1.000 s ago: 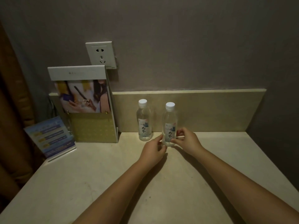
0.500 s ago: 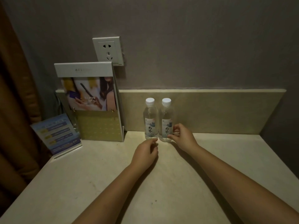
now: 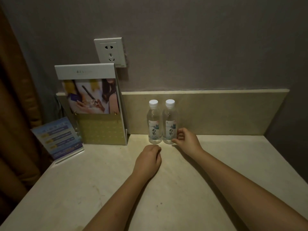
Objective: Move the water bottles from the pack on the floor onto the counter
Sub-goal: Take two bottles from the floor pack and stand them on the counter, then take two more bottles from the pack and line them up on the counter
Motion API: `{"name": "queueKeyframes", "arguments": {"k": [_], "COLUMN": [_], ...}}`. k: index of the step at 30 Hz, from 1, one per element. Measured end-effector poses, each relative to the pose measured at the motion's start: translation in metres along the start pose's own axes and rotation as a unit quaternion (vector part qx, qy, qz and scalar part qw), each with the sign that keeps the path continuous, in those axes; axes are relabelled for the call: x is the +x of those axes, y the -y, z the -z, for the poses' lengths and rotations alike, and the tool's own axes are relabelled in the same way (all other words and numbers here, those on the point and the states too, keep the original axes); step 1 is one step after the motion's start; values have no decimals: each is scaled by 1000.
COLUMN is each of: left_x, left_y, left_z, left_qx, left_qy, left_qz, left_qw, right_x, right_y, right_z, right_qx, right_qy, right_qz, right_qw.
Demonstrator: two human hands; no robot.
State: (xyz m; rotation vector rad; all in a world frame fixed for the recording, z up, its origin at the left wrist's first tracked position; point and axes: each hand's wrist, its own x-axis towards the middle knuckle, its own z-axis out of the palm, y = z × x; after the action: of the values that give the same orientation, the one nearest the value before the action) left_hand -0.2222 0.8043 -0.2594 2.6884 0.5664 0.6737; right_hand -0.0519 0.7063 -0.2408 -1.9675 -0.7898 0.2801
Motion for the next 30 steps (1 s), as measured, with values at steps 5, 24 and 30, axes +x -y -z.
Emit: {"name": "queueKeyframes", "arguments": {"k": [5,24,30], "left_x": [-1,-10,-8], "left_y": [-2,-37,-146], "left_z": [4,9,-2], "left_qx": [-7,-5,-59], "left_qy": [3,38,59], "left_qz": [6,-115,-171], "left_qw": [1000,993,982], "right_x": [-37,-135,-177], "right_y": [-12,-17,-29], "right_z": [-3,42,121], "right_qx": [-90,-175,-224], "right_qy": [-25,-79,-78], "right_qz": [59,41,-10], "right_qw": [994,980,972]}}
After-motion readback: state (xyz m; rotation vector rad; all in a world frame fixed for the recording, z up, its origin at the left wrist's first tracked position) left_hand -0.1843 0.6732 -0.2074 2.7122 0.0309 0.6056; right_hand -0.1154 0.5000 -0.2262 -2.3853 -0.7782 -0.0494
